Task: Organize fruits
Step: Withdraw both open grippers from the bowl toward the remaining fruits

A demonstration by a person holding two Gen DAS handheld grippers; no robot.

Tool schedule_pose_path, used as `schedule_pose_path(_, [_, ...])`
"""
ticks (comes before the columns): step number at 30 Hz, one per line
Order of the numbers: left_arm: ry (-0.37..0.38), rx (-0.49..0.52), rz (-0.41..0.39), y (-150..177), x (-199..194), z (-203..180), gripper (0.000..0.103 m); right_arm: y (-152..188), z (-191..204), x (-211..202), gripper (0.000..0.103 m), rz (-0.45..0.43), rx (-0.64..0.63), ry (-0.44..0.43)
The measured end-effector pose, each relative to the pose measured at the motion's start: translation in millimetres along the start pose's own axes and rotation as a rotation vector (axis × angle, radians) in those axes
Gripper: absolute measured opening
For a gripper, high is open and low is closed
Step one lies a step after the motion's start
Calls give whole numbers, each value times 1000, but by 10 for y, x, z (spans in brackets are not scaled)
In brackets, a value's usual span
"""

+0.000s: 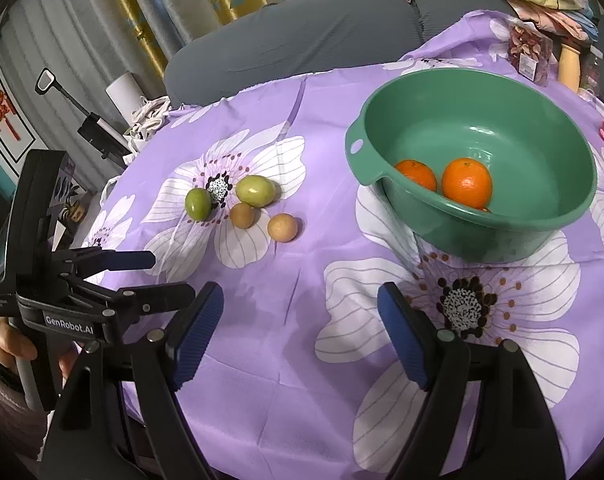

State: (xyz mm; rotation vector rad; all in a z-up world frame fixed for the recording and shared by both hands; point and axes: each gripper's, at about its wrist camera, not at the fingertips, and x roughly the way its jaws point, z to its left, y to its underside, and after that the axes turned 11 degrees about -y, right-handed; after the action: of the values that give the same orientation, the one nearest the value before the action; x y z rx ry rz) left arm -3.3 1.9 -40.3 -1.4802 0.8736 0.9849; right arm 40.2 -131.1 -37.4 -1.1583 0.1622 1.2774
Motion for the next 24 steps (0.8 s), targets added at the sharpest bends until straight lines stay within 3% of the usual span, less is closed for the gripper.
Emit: schedule_pose_path(24, [56,-4,-11,-47,27,45,99,-44,24,135,80,30,-9,-2])
